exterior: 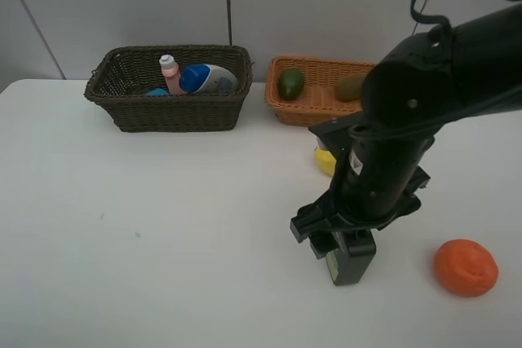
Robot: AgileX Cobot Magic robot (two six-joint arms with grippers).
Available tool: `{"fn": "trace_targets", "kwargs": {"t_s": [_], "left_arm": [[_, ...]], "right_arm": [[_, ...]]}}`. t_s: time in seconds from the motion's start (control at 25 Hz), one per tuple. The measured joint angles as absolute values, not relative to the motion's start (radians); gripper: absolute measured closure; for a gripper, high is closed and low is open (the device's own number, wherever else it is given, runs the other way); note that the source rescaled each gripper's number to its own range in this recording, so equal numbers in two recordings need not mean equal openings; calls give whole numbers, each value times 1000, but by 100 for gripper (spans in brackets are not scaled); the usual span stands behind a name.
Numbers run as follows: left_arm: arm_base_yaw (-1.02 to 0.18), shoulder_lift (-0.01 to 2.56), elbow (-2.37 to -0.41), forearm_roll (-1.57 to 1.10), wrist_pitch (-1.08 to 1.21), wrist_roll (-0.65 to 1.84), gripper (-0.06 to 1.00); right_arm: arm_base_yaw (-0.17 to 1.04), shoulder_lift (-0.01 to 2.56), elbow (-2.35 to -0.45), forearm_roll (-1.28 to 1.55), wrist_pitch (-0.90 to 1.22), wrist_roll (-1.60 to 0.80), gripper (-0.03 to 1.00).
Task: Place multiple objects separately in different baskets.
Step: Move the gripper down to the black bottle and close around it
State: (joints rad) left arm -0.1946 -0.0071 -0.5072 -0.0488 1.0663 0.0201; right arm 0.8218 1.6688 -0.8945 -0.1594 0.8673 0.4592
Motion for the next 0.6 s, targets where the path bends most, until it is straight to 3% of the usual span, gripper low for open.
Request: {"fn": "trace_targets", "kwargs": {"t_s": [0.16,0.28,0.44,0.52,0.56,0.6], "left_arm": [[-195,-7,-507,-49,1066,20,-5],[-195,-7,-507,-49,1066,20,-5],[-195,-7,-507,-49,1066,20,-5],[-195,-7,-507,-49,1066,20,-5],[-195,-7,-507,-49,1066,20,-5],[-195,-7,-507,-49,1066,20,-5]], "right_arm": [[822,1669,-894,-169,853,459,1],[822,1669,-894,-170,853,459,15],[822,1669,-894,-171,857,459,54],[822,1669,-894,-171,863,459,81],[822,1669,-894,-171,866,458,89],[822,1669,-894,-171,868,458,88]]}}
